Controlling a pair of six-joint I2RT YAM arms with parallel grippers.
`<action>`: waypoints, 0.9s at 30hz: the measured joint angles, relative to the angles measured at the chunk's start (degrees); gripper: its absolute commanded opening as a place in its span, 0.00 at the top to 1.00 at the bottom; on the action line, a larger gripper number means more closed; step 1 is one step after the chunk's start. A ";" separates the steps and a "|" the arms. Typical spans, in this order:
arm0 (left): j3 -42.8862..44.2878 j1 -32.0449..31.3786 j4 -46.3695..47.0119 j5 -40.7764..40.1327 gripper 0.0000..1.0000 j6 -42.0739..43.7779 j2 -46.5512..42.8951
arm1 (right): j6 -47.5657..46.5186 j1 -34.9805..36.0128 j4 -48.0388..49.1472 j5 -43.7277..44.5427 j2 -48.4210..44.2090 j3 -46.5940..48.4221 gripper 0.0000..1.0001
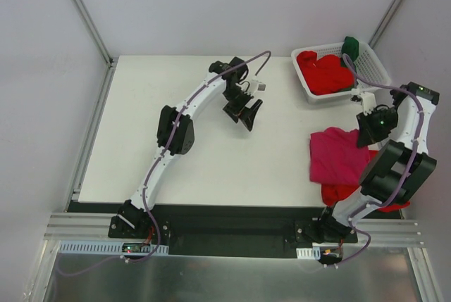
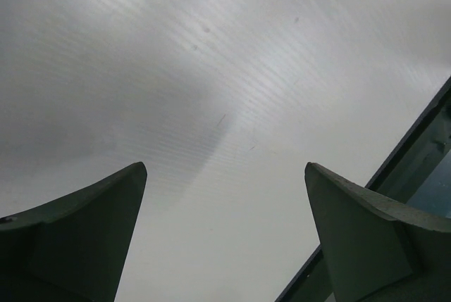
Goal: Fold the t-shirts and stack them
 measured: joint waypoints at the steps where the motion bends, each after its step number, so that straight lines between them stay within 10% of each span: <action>1: 1.20 -0.42 0.57 0.52 0.05 -0.35 0.11 | -0.02 0.00 -0.02 -0.33 -0.46 -0.68 0.99; 27: -1.75 -9.92 29.44 25.88 0.01 -32.35 8.33 | 1.11 0.00 0.28 -2.01 8.13 -2.34 0.99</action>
